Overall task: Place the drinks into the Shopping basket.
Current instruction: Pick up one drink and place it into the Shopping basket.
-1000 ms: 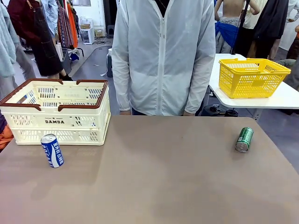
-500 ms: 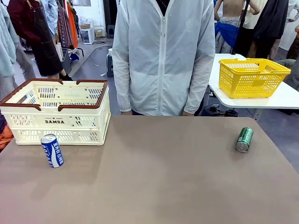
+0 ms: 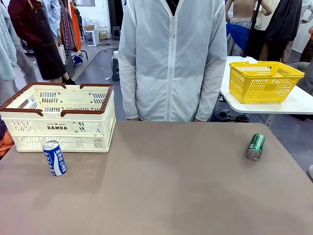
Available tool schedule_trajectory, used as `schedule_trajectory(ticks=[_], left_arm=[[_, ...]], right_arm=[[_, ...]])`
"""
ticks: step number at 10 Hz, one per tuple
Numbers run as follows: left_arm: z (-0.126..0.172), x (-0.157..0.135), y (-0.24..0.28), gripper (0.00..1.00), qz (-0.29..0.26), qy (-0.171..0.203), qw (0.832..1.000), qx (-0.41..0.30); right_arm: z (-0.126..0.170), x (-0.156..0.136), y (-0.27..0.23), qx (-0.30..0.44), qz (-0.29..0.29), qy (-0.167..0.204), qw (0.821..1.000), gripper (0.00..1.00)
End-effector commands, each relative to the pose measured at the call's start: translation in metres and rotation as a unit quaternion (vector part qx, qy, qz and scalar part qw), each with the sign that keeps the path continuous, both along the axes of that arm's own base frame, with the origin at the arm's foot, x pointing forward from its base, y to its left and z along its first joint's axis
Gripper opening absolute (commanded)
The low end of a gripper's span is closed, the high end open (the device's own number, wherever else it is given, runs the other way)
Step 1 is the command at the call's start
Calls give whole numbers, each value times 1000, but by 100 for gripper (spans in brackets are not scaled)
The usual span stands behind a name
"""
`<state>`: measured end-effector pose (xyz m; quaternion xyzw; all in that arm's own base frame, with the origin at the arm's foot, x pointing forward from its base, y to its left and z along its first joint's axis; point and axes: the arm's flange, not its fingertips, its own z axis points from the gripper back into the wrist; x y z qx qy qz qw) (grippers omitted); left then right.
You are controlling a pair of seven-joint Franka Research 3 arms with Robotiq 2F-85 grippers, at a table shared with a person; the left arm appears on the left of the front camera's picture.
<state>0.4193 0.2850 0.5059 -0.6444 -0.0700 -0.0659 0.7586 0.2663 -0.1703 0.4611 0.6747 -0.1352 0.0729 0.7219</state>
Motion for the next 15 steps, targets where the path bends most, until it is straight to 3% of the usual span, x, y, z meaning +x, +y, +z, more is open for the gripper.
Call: schedule_trajectory(ticks=[1,4,6,8,10,12,14,15], left_arm=[[1,-2,1,100,-1,2,1000,2],[1,-2,1,100,-1,2,1000,2],[1,-2,1,100,-1,2,1000,2],[1,-2,1,100,-1,2,1000,2],[1,-2,1,100,-1,2,1000,2],[1,-2,1,100,-1,2,1000,2],[1,-2,1,100,-1,2,1000,2],[1,-2,1,100,-1,2,1000,2]], right_arm=[[5,1,0,4,-1,-2,1000,100],[0,0,0,0,0,0,1000,100],[38,19,48,-122,31,15,992,100],[44,58,108,-266,61,69,960,100],[22,95,161,-400,92,132,902,100],[8,120,183,-557,73,160,812,100],[1,129,175,-666,-33,162,727,100],[-7,133,164,-679,-98,159,710,100]])
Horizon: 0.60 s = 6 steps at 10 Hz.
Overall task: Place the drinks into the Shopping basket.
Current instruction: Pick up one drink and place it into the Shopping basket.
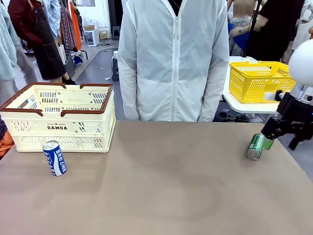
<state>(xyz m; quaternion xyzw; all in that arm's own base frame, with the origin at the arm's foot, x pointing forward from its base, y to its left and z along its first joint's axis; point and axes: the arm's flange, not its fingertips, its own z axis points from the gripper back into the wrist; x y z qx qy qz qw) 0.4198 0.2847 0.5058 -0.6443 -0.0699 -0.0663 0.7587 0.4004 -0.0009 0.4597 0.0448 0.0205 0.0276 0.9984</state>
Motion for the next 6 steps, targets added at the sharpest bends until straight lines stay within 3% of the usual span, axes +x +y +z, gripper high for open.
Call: schedule_trajectory(ticks=[1,3,4,5,6], left_arm=[[1,-2,1,100,-1,2,1000,2],[1,-2,1,100,-1,2,1000,2],[1,-2,1,100,-1,2,1000,2],[1,-2,1,100,-1,2,1000,2],[1,-2,1,100,-1,2,1000,2]], right_arm=[[-14,7,-20,-63,-56,-79,993,100],[-20,14,-39,-36,-68,-145,986,100],[-7,1,-37,2,-100,-160,982,100],[-5,15,-43,-50,-51,-115,991,100],[-5,15,-43,-50,-51,-115,991,100]])
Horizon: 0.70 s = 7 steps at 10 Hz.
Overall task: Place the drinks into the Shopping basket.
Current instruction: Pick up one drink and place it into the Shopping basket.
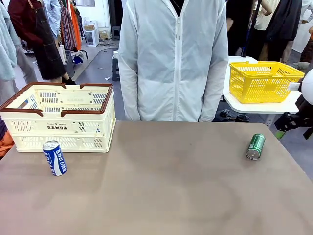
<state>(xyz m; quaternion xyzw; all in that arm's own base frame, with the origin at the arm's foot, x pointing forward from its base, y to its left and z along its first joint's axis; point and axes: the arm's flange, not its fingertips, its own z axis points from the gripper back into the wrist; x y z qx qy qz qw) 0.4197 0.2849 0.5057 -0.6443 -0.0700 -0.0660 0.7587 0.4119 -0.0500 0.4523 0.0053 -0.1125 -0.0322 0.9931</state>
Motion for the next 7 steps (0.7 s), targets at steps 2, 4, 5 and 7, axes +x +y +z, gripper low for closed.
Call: schedule_trajectory(ticks=[2,4,5,7], left_arm=[[1,-2,1,100,-1,2,1000,2],[1,-2,1,100,-1,2,1000,2],[1,-2,1,100,-1,2,1000,2],[1,-2,1,100,-1,2,1000,2]], right_arm=[[-11,27,-3,2,-11,3,1000,100],[-32,77,-11,1,-35,-32,999,100],[-47,98,-17,-7,-42,-31,999,100],[-71,128,-13,10,-25,-17,999,100]])
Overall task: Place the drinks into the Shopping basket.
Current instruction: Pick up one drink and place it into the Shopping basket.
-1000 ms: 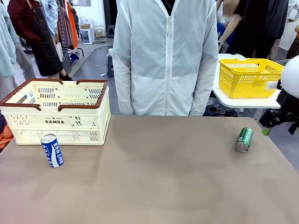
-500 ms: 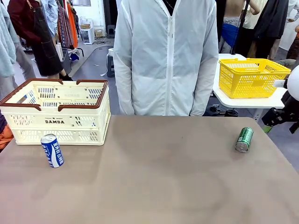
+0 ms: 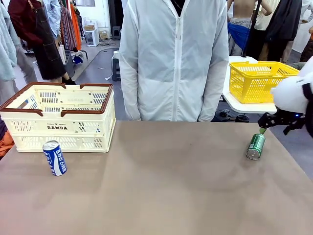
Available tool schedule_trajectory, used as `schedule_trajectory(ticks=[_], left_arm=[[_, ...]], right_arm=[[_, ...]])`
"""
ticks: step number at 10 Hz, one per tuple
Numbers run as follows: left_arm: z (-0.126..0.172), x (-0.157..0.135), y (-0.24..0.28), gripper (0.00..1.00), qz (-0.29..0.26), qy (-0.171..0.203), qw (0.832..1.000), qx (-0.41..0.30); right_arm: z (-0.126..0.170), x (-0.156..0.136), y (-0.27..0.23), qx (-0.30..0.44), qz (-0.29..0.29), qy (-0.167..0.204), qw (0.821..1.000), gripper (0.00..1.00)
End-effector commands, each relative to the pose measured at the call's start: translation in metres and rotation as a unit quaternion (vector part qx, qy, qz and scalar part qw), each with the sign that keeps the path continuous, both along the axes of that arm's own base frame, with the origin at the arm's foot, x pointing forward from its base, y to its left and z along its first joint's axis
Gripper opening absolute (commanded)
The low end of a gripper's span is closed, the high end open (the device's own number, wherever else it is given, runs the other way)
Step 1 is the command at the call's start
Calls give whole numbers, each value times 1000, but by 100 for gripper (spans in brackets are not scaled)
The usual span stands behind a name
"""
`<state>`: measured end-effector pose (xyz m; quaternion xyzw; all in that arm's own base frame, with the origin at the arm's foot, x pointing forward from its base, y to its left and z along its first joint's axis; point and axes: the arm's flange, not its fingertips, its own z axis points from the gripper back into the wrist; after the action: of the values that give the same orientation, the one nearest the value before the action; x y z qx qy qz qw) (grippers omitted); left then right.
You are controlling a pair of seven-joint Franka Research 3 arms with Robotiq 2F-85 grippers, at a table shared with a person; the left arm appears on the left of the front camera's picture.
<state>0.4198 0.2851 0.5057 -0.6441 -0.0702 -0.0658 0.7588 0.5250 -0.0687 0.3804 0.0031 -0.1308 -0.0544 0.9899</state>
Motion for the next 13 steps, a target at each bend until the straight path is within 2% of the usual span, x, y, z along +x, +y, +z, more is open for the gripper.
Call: schedule_trajectory(ticks=[1,4,5,6,8,10,11,13], left_arm=[[1,-2,1,100,-1,2,1000,2],[1,-2,1,100,-1,2,1000,2],[1,-2,1,100,-1,2,1000,2],[1,-2,1,100,-1,2,1000,2],[1,-2,1,100,-1,2,1000,2],[1,-2,1,100,-1,2,1000,2],[1,-2,1,100,-1,2,1000,2],[1,-2,1,100,-1,2,1000,2]], right_arm=[[-6,23,10,17,-6,20,1000,100],[-12,29,18,-13,-60,27,998,100],[-17,35,24,12,-149,36,988,100],[-23,39,29,32,-250,12,968,100],[-29,38,30,52,-316,17,947,100],[-26,38,29,58,-298,5,953,100],[-31,32,21,65,-302,26,951,100],[-31,33,23,68,-304,23,950,100]])
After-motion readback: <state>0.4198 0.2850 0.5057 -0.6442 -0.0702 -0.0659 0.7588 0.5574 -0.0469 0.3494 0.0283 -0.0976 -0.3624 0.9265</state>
